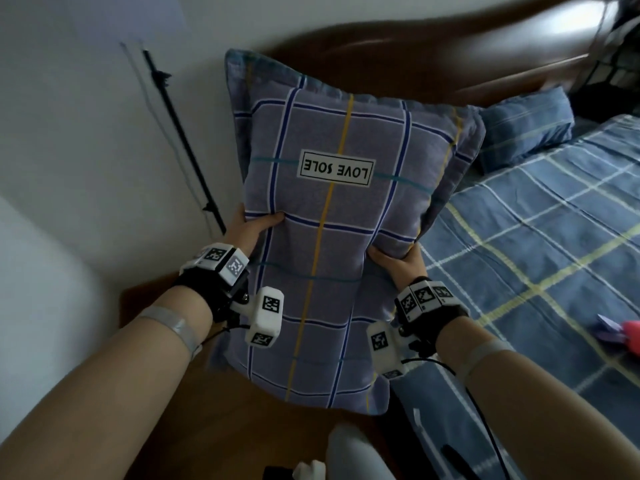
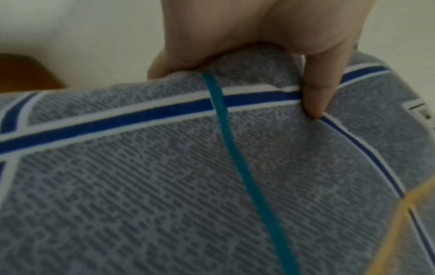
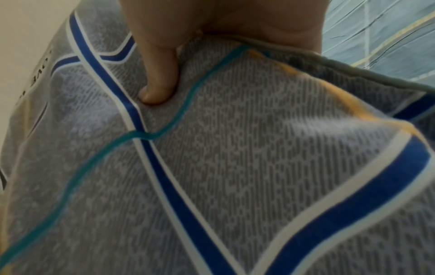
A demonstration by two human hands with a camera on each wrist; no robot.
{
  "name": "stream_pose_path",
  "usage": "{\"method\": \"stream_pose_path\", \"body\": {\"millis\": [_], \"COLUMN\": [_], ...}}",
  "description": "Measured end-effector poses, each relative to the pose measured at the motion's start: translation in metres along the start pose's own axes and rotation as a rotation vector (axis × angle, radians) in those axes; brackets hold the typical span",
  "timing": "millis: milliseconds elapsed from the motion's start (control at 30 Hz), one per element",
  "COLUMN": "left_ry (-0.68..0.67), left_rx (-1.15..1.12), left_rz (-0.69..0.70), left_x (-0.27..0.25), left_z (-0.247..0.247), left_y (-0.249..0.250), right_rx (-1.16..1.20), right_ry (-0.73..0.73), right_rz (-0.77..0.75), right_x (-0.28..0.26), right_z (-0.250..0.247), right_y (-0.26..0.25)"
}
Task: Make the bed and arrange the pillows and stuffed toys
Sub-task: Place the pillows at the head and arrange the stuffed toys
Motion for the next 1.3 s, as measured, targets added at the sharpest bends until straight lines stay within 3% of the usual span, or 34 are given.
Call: {"method": "stream_pose_path", "body": {"millis": [133,300,500,700,867,967,1133,1300], "left_ry": [-0.083,-0.156,-0.364,-0.581,-0.657,-0.716,-0.791,-0.914], "left_rx": [0.046,0.124,0.232,0.545,0.804,0.79,0.555,0.514], "left_rz": [0.008,-0.093,-0.184,-0.319,-0.452,-0.534,-0.626,-0.441], "left_x": [0.089,0.195,0.281,0.33,0.351,0.359,0.379,0.439], "left_z": [0.046,0.12,0.228,0.322,0.326,0.325,0.347,0.384], "left_y": [0.004,-0.003,-0.037,-0.12,-0.195,-0.214,-0.178,-0.087], "right_rx": [0.027,0.06,0.033,0.055,0.139,0.17,0.228,0.346], "right_ry": [0.081,0.163,0.33,0.515,0.591,0.584,0.621,0.697], "right_rz": [0.064,0.125,0.309,0.542,0.747,0.86,0.787,0.714], "right_x": [0.08,0.183,0.252,0.281,0.258,0.253,0.295,0.359], "right_z": [0.005,0.001,-0.047,-0.094,-0.082,-0.065,-0.052,-0.04], "right_y": [0.015,0.04,0.078,0.164,0.237,0.247,0.222,0.164]}}
Point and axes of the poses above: each hand's wrist, its own x-axis towards the middle knuckle, its own z-axis out of the palm, y = z × x, the point moved 1 cm from there along x, towards the middle knuckle, and after that the axes turned 1 degree about y, right-handed, at the moved point
